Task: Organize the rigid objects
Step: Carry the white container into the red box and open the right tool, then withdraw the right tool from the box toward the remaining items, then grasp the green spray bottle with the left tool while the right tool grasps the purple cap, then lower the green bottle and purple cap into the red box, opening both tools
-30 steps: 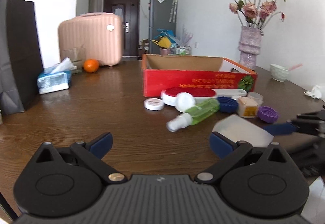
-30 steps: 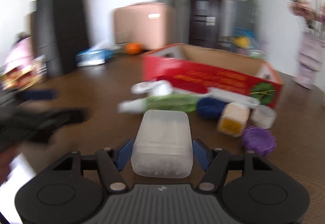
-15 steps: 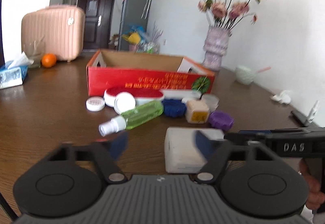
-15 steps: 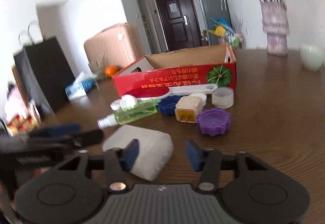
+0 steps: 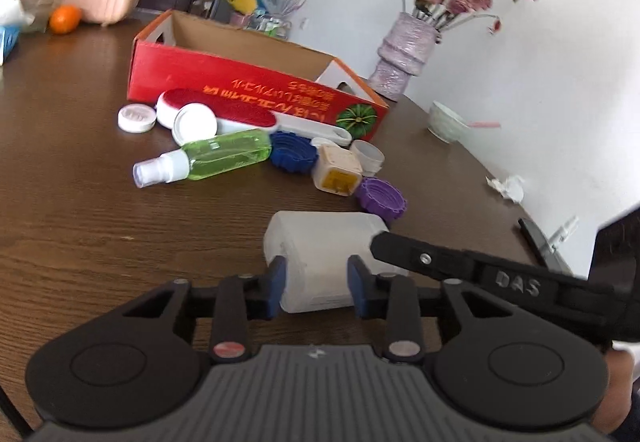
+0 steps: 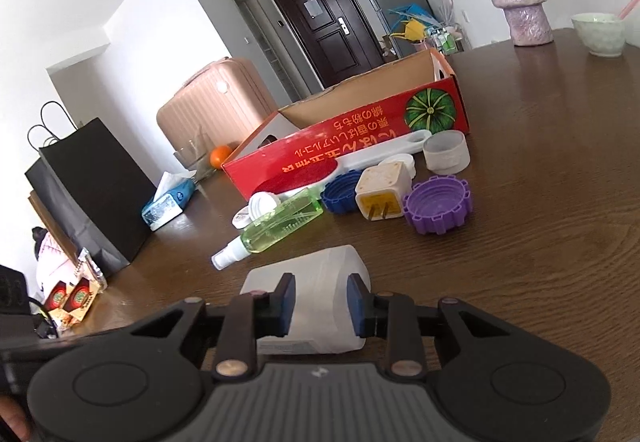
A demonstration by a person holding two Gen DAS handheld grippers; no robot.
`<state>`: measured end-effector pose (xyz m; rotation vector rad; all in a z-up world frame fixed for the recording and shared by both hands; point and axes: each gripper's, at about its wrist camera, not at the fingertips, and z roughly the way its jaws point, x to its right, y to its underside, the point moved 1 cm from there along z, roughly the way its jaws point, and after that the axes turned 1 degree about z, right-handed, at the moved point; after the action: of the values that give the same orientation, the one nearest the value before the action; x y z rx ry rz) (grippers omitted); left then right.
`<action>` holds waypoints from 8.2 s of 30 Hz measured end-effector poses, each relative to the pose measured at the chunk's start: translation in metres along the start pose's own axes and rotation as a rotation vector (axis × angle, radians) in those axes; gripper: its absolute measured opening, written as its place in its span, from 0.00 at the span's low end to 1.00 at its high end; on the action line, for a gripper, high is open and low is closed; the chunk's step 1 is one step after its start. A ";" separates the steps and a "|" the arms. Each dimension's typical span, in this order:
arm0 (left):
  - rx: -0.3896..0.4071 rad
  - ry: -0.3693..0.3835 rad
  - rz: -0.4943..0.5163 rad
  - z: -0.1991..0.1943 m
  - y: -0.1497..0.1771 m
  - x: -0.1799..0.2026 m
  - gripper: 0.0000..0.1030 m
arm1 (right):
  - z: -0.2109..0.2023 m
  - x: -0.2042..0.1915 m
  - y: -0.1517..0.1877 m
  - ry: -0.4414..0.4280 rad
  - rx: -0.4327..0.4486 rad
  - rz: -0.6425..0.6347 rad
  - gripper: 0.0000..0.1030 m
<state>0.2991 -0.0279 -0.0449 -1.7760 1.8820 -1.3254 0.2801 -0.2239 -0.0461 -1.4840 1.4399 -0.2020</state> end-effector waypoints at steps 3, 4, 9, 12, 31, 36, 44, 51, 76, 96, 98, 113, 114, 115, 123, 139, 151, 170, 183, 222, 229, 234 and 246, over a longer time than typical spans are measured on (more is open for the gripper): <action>0.003 0.011 -0.037 0.001 -0.004 -0.003 0.28 | -0.001 -0.002 -0.001 0.001 -0.004 0.002 0.24; 0.011 -0.011 -0.026 0.000 -0.004 0.000 0.28 | -0.003 -0.004 -0.001 0.011 0.001 -0.007 0.17; 0.081 -0.004 -0.005 -0.016 -0.008 0.008 0.26 | -0.017 -0.011 -0.005 0.006 0.031 -0.030 0.14; 0.123 0.004 0.024 -0.017 -0.024 0.009 0.24 | -0.018 -0.015 -0.022 -0.014 0.068 -0.038 0.14; 0.055 -0.069 -0.104 0.186 -0.284 -0.071 0.23 | 0.218 0.037 -0.273 0.071 0.039 0.174 0.14; -0.048 -0.148 -0.081 0.245 -0.298 -0.091 0.23 | 0.280 0.056 -0.289 0.132 -0.057 0.170 0.14; -0.107 -0.187 -0.031 0.253 -0.294 -0.101 0.23 | 0.296 0.061 -0.288 0.172 -0.080 0.167 0.19; -0.026 -0.251 0.088 0.183 -0.302 -0.079 0.31 | 0.229 0.055 -0.288 0.203 -0.055 0.090 0.19; 0.101 -0.338 0.303 -0.054 -0.202 -0.021 0.97 | -0.004 -0.004 -0.213 0.300 0.059 -0.219 0.83; 0.414 -0.559 0.244 -0.147 0.015 -0.025 1.00 | -0.103 -0.030 -0.023 0.247 0.279 -0.463 1.00; 0.400 -0.589 0.188 -0.148 0.035 -0.029 1.00 | -0.104 -0.027 0.001 0.248 0.290 -0.471 1.00; 0.414 -0.433 0.392 -0.137 0.092 -0.006 1.00 | -0.100 0.004 0.071 0.247 0.213 -0.262 1.00; 0.426 -0.426 0.387 -0.134 0.092 -0.006 1.00 | -0.098 0.005 0.069 0.270 0.210 -0.258 1.00; 0.432 -0.420 0.380 -0.131 0.091 -0.006 1.00 | -0.096 0.006 0.067 0.297 0.208 -0.249 1.00; 0.340 -0.353 0.301 -0.094 0.061 -0.015 1.00 | -0.080 0.003 0.048 0.286 0.153 -0.353 1.00; 0.132 -0.235 0.319 0.019 -0.039 -0.038 0.87 | 0.018 0.019 -0.018 0.320 -0.027 -0.365 0.79; -0.060 -0.060 0.276 0.085 -0.068 -0.045 0.57 | 0.067 0.036 -0.056 0.299 -0.059 -0.342 0.50; 0.092 -0.167 0.223 -0.038 -0.001 -0.020 0.30 | -0.001 -0.027 0.024 0.243 -0.059 -0.424 0.50; 0.200 -0.160 0.184 -0.087 -0.020 -0.019 0.30 | -0.043 -0.052 0.015 0.202 0.050 -0.421 0.50; -0.103 -0.377 0.268 0.172 -0.297 -0.104 0.82 | 0.244 0.022 -0.287 0.450 -0.168 -0.537 0.78; 0.030 -0.381 0.272 0.052 -0.287 -0.102 0.89 | 0.123 0.015 -0.286 0.383 -0.096 -0.451 0.88; 0.109 -0.367 0.271 -0.011 -0.277 -0.077 0.94 | 0.069 -0.007 -0.268 0.367 -0.035 -0.428 0.88; 0.269 -0.278 0.344 -0.104 -0.165 -0.038 1.00 | -0.040 -0.062 -0.147 0.286 0.181 -0.379 0.89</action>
<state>0.3465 0.0757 0.1186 -1.3514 1.6719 -1.0833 0.3303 -0.2277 0.1100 -1.6113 1.3055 -0.7844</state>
